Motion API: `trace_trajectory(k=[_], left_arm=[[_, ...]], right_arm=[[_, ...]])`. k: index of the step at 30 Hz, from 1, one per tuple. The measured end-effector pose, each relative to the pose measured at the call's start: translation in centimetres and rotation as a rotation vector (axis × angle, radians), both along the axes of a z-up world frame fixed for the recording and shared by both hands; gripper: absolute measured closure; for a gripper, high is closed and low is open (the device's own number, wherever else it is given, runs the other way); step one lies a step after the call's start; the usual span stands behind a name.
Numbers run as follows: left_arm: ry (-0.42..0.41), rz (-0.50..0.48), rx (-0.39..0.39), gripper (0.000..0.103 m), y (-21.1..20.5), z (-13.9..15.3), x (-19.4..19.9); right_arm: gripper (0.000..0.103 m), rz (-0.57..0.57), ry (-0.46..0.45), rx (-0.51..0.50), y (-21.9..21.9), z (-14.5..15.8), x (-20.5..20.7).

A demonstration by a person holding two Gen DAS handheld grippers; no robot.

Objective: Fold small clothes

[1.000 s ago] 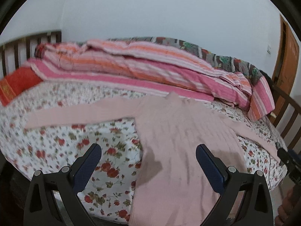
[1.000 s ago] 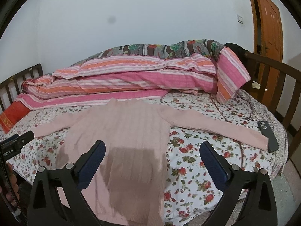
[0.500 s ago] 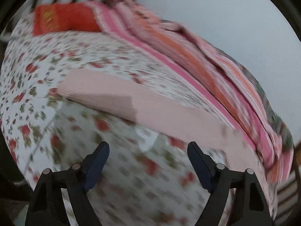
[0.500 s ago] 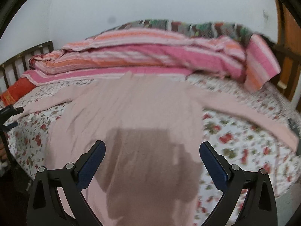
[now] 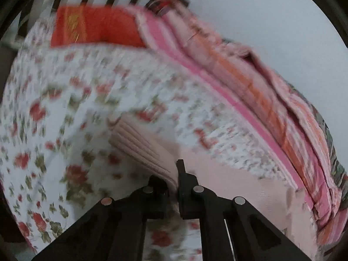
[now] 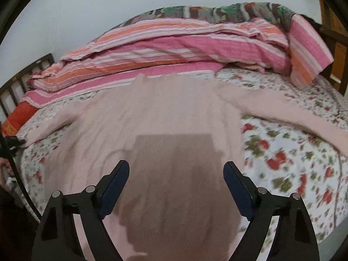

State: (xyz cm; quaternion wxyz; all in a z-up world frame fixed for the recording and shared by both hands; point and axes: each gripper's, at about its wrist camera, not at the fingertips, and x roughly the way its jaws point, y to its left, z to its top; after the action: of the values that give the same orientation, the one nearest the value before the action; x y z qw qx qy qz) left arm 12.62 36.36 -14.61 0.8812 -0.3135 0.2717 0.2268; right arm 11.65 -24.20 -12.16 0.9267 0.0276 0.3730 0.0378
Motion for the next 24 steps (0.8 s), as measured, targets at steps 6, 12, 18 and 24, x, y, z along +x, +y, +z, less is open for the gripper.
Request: trace_trajectory(k=[6, 12, 18, 24], left_arm=[[-0.068, -0.173, 0.145, 0.096, -7.8, 6.5, 4.3], [-0.107, -0.405, 0.247, 0.097, -20.3, 11.2, 9.9], [-0.131, -0.645, 0.308, 0.096, -35.6, 12.4, 13.9], [-0.078, -0.840, 0.224, 0.096, -49.6, 7.8, 16.2]], right_arm=[[0.021, -0.018, 0.037, 0.045, -2.7, 0.0, 1.7], [0.021, -0.079, 0.030, 0.072, -6.2, -0.3, 1.7], [0.021, -0.125, 0.013, 0.076, -10.0, 0.3, 1.0], [0.021, -0.146, 0.011, 0.077, -13.0, 0.4, 0.3]])
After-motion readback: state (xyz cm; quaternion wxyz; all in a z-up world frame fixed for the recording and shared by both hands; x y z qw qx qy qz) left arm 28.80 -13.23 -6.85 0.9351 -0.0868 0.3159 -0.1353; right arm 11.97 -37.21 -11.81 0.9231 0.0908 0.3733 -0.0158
